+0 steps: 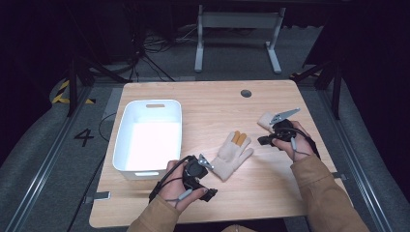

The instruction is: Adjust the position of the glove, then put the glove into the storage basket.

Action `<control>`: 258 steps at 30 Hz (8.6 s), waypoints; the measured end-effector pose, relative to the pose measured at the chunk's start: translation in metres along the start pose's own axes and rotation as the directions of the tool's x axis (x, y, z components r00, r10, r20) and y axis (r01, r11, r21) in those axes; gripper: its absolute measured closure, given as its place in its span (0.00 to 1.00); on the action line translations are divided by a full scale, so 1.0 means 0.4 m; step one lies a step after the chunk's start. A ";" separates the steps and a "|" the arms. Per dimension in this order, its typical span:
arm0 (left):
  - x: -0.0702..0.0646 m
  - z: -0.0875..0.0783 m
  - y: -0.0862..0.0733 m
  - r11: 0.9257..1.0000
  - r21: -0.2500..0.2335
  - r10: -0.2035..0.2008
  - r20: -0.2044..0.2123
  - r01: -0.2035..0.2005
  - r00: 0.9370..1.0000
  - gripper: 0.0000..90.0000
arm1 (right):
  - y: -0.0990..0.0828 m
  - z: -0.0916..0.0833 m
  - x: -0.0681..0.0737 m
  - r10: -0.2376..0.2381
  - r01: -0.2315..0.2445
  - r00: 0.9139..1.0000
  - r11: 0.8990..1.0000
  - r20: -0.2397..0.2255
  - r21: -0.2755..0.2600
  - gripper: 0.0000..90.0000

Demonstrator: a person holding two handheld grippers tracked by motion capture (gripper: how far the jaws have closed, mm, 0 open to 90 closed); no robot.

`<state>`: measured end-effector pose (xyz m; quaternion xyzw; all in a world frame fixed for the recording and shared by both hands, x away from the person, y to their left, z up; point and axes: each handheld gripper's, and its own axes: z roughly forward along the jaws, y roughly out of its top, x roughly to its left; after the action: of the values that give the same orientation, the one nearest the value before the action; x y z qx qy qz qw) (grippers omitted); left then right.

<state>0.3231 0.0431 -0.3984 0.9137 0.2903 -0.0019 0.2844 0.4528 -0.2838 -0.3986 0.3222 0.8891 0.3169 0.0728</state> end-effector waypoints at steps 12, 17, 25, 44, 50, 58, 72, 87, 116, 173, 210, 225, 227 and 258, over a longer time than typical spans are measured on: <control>-0.008 -0.033 -0.017 1.000 -0.010 0.005 -0.010 -0.005 1.000 0.27 | 0.060 0.084 0.031 -0.044 0.043 0.997 0.999 -0.061 -0.022 1.00; -0.019 -0.034 -0.028 1.000 0.010 0.004 -0.041 -0.003 0.999 0.27 | 0.075 0.116 0.038 -0.067 0.065 0.996 0.998 -0.065 -0.019 1.00; -0.034 -0.035 -0.045 0.999 0.033 0.006 -0.058 -0.004 0.998 0.27 | 0.092 0.162 0.037 -0.071 0.070 0.995 0.997 -0.074 -0.016 1.00; -0.016 -0.022 -0.026 1.000 -0.007 -0.014 -0.130 0.013 0.991 0.22 | 0.057 0.173 0.019 -0.066 0.068 0.997 0.994 -0.029 0.084 1.00; -0.013 -0.004 0.003 1.000 -0.008 0.009 -0.120 -0.010 0.993 0.22 | 0.018 0.137 0.021 -0.050 0.051 0.999 0.993 -0.014 0.104 1.00; -0.010 0.018 0.047 0.998 -0.002 0.057 -0.165 -0.058 0.985 0.23 | -0.043 0.086 0.030 -0.023 0.023 1.000 0.992 -0.006 0.127 1.00; 0.010 0.038 0.104 0.994 -0.007 0.108 -0.098 -0.109 0.989 0.37 | -0.111 0.019 0.046 -0.007 0.007 1.000 0.997 0.006 0.077 0.98; 0.030 0.035 0.126 0.994 -0.019 0.109 -0.086 -0.111 0.990 0.33 | -0.134 -0.091 0.037 0.037 -0.034 0.998 0.997 0.045 -0.075 0.90; 0.029 0.019 0.135 0.994 -0.043 0.100 -0.076 -0.104 0.992 0.31 | -0.172 -0.188 -0.042 0.304 -0.205 0.925 0.903 0.226 -0.378 0.54; 0.034 -0.019 0.074 0.994 -0.057 0.086 -0.068 -0.090 0.994 0.29 | -0.091 -0.014 -0.258 0.291 -0.302 0.907 0.953 0.304 -0.010 0.84; 0.025 -0.025 0.093 0.990 -0.077 0.117 -0.055 -0.121 0.992 0.29 | 0.040 -0.216 -0.059 -0.037 0.026 0.988 0.997 0.153 0.071 0.85; 0.023 -0.035 0.096 0.986 -0.069 0.149 -0.036 -0.151 0.988 0.31 | 0.088 -0.213 0.036 -0.156 0.154 0.987 0.986 0.031 0.057 0.85; 0.023 -0.036 0.097 0.986 -0.072 0.145 -0.034 -0.147 0.989 0.31 | 0.091 -0.212 0.042 -0.162 0.161 0.986 0.985 0.023 0.055 0.85; 0.020 -0.027 0.096 0.987 -0.055 0.149 -0.020 -0.150 0.989 0.31 | 0.067 -0.077 0.122 -0.179 0.176 0.967 0.984 -0.179 -0.033 0.85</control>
<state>0.3485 0.0273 -0.3709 0.9245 0.2232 0.0349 0.3071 0.4184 -0.2536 -0.3545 0.2107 0.9145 0.3447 0.0220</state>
